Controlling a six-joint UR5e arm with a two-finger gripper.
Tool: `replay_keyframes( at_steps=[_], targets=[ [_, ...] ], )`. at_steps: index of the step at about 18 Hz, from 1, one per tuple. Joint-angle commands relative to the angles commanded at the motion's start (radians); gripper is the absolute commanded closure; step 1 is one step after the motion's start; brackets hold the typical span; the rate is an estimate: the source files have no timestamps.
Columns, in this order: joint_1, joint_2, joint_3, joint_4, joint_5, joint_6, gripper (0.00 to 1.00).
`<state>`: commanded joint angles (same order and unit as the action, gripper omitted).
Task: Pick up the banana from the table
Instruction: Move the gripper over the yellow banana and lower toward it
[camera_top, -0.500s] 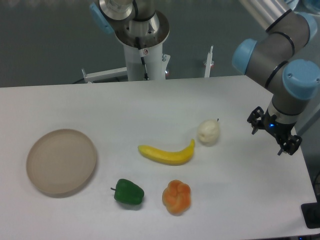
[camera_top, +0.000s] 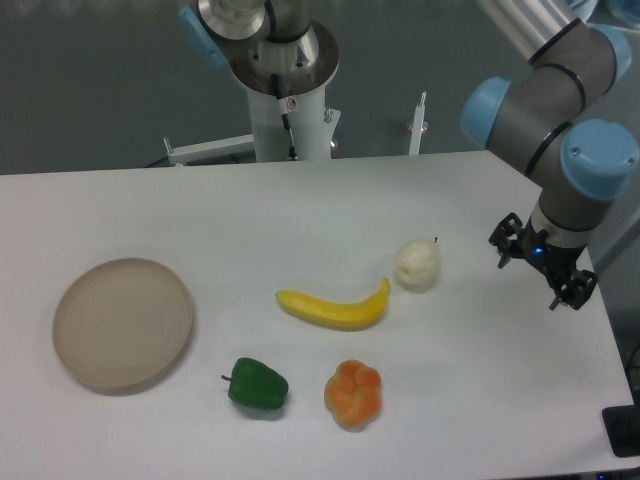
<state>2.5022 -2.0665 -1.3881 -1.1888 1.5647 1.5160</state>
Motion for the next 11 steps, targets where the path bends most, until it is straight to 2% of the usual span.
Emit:
replay_keyframes(
  at_steps=[4, 8, 11],
  targets=[
    [-0.063, 0.069, -0.049, -0.002, -0.014, -0.04, 0.0],
    [-0.135, 0.071, -0.06, 0.002, -0.018, -0.089, 0.0],
    [-0.144, 0.025, -0.062, 0.014, -0.015, -0.092, 0.0]
  ],
)
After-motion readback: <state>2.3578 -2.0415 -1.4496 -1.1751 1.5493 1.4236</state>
